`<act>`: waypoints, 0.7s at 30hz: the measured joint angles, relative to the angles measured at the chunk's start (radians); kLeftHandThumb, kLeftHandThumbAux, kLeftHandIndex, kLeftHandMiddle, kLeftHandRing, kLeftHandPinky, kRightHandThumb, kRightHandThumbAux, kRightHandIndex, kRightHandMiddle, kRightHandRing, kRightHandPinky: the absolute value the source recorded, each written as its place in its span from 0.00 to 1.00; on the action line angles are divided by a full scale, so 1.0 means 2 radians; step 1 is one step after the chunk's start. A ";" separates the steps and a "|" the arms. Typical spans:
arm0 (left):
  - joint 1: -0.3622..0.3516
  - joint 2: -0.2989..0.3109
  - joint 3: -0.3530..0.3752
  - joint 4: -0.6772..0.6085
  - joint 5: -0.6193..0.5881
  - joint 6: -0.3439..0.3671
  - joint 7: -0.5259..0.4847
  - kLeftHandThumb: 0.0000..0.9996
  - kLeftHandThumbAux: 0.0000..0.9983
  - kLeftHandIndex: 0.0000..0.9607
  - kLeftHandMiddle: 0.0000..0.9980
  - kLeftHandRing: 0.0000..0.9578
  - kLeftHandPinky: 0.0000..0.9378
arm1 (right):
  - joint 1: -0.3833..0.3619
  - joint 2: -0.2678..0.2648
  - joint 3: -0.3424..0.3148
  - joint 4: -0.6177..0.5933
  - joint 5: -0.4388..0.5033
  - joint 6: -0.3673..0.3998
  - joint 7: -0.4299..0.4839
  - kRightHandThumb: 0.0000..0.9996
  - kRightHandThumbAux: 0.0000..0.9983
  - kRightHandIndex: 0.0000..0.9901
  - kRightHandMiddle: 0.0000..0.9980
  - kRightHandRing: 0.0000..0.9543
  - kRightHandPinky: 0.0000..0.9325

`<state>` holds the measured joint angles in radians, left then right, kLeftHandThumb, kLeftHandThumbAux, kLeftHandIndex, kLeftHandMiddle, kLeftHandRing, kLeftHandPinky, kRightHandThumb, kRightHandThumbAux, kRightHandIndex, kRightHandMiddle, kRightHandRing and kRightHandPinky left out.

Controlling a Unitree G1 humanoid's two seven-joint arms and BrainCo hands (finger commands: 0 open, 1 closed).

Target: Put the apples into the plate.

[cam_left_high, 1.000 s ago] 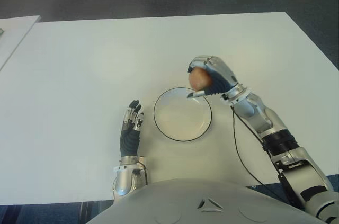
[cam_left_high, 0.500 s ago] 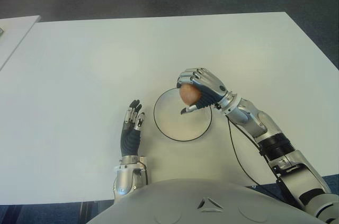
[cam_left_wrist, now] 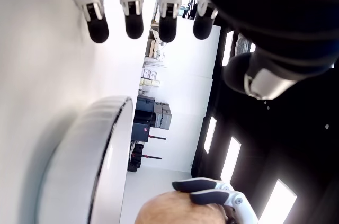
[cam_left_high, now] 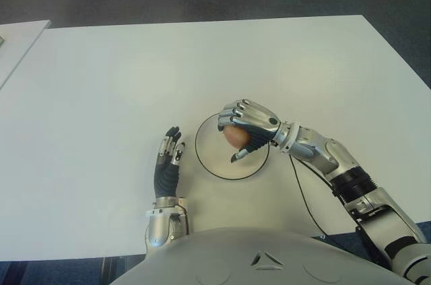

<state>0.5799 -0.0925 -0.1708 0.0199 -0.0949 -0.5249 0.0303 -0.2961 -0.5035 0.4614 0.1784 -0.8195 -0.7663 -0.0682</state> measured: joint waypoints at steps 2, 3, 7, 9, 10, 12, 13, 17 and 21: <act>-0.001 0.000 0.000 0.000 0.005 -0.001 0.001 0.14 0.45 0.10 0.08 0.07 0.11 | -0.003 -0.003 0.002 -0.003 -0.005 0.000 0.009 0.69 0.70 0.67 0.85 0.89 0.91; -0.001 0.000 -0.001 0.000 0.008 -0.001 0.001 0.13 0.45 0.10 0.08 0.07 0.11 | -0.005 -0.004 0.004 -0.004 -0.007 -0.001 0.012 0.70 0.71 0.59 0.85 0.89 0.90; -0.001 0.000 -0.001 0.000 0.017 -0.001 0.004 0.13 0.46 0.10 0.08 0.07 0.13 | -0.012 -0.009 0.011 -0.006 -0.015 -0.003 0.023 0.72 0.71 0.48 0.84 0.87 0.87; -0.001 0.000 -0.001 0.000 0.019 -0.001 0.005 0.13 0.46 0.11 0.08 0.08 0.14 | -0.013 -0.010 0.015 -0.006 -0.018 -0.005 0.029 0.72 0.71 0.46 0.83 0.87 0.87; -0.001 0.000 -0.001 0.000 0.019 -0.001 0.005 0.13 0.46 0.11 0.08 0.08 0.14 | -0.013 -0.011 0.017 -0.006 -0.020 -0.007 0.032 0.72 0.71 0.46 0.83 0.87 0.87; -0.001 0.000 -0.001 0.000 0.018 -0.001 0.005 0.14 0.45 0.12 0.09 0.08 0.14 | -0.014 -0.012 0.021 -0.006 -0.022 -0.010 0.035 0.72 0.71 0.45 0.83 0.87 0.86; -0.001 0.000 -0.001 0.000 0.018 -0.001 0.005 0.14 0.45 0.12 0.09 0.08 0.14 | -0.015 -0.013 0.022 -0.006 -0.023 -0.011 0.038 0.72 0.71 0.45 0.83 0.87 0.86; -0.001 -0.001 -0.001 0.000 0.013 -0.001 0.005 0.16 0.44 0.14 0.10 0.09 0.15 | -0.019 -0.015 0.028 -0.006 -0.027 -0.013 0.051 0.72 0.71 0.45 0.83 0.87 0.87; -0.002 -0.001 -0.001 0.000 0.008 -0.001 0.005 0.16 0.43 0.13 0.10 0.09 0.15 | -0.020 -0.015 0.031 -0.006 -0.030 -0.012 0.056 0.72 0.71 0.45 0.83 0.87 0.87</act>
<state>0.5762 -0.0939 -0.1725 0.0200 -0.0783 -0.5273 0.0399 -0.3360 -0.5337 0.5240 0.1655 -0.8795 -0.7912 0.0437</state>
